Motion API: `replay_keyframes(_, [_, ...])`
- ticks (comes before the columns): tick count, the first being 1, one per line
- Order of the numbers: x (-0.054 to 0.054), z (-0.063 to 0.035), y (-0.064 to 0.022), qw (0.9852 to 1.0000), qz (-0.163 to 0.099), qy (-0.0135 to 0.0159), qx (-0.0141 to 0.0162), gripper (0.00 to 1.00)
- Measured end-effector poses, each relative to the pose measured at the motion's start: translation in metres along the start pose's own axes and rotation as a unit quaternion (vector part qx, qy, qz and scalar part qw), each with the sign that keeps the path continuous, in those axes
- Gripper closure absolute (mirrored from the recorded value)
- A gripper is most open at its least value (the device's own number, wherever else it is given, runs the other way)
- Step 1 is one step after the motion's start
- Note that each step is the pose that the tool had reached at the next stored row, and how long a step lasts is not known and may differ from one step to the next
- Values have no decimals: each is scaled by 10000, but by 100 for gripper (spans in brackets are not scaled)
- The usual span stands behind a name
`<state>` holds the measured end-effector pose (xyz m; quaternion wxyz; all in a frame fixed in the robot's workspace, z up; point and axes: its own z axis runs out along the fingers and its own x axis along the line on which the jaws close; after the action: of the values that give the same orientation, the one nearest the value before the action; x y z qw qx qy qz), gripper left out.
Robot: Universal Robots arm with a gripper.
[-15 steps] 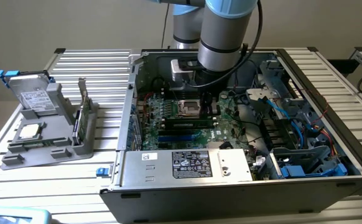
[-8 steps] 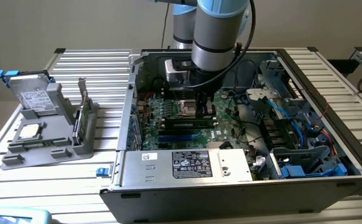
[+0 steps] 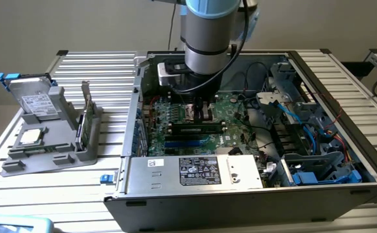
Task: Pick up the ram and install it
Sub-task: 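Press down the ram until it locks into place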
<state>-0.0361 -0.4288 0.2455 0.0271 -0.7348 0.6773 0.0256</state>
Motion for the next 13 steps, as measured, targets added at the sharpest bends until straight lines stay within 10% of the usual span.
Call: replay_keyframes(13, [-10,86,204,9999,-5,-137,84,89])
